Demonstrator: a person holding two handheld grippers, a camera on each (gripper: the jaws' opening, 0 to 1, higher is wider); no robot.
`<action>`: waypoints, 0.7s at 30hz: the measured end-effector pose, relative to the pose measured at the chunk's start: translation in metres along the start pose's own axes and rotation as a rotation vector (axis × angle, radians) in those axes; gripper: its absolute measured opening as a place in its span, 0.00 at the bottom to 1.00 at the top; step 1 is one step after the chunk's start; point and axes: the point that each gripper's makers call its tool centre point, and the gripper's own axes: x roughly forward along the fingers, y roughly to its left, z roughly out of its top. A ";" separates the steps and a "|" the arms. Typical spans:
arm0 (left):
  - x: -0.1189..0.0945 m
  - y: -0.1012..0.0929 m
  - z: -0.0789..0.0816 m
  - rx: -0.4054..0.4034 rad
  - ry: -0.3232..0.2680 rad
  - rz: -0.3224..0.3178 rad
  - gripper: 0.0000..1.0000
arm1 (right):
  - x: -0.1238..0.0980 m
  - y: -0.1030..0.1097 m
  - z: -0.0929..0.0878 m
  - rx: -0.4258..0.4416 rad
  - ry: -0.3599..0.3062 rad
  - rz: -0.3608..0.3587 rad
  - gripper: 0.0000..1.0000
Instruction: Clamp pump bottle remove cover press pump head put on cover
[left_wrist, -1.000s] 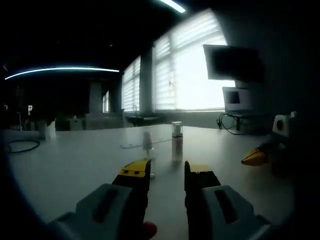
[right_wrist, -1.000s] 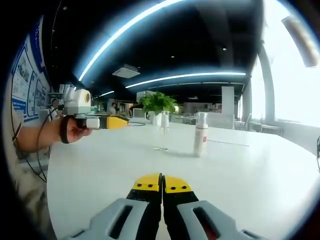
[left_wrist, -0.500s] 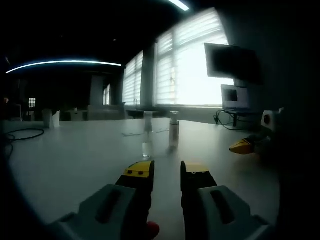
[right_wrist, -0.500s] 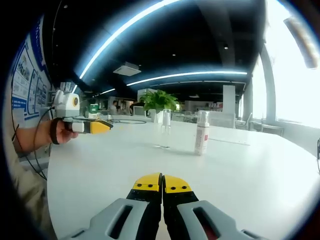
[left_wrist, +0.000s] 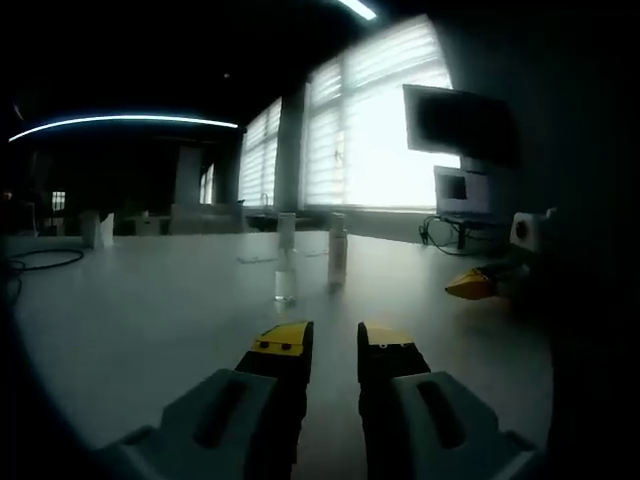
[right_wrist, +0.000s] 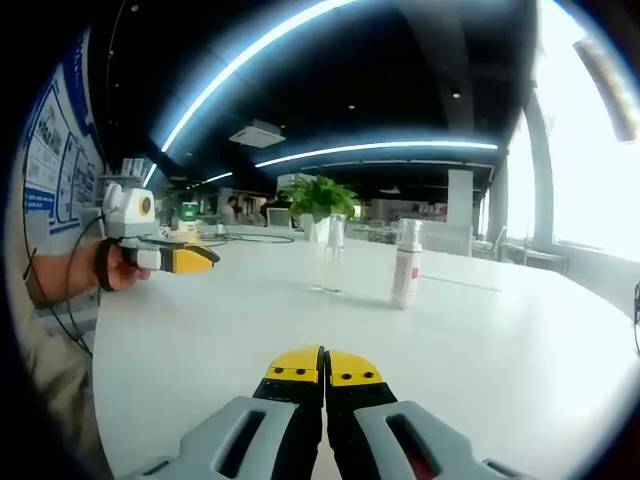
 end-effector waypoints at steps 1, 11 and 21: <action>0.000 0.001 -0.001 0.000 -0.001 -0.001 0.10 | 0.000 0.000 0.000 -0.001 0.000 -0.001 0.00; 0.002 -0.010 -0.005 0.022 0.008 0.013 0.10 | 0.001 0.002 -0.001 -0.016 0.003 0.001 0.00; 0.001 -0.023 -0.002 0.019 -0.002 0.012 0.10 | 0.002 0.001 -0.002 -0.036 0.009 -0.007 0.00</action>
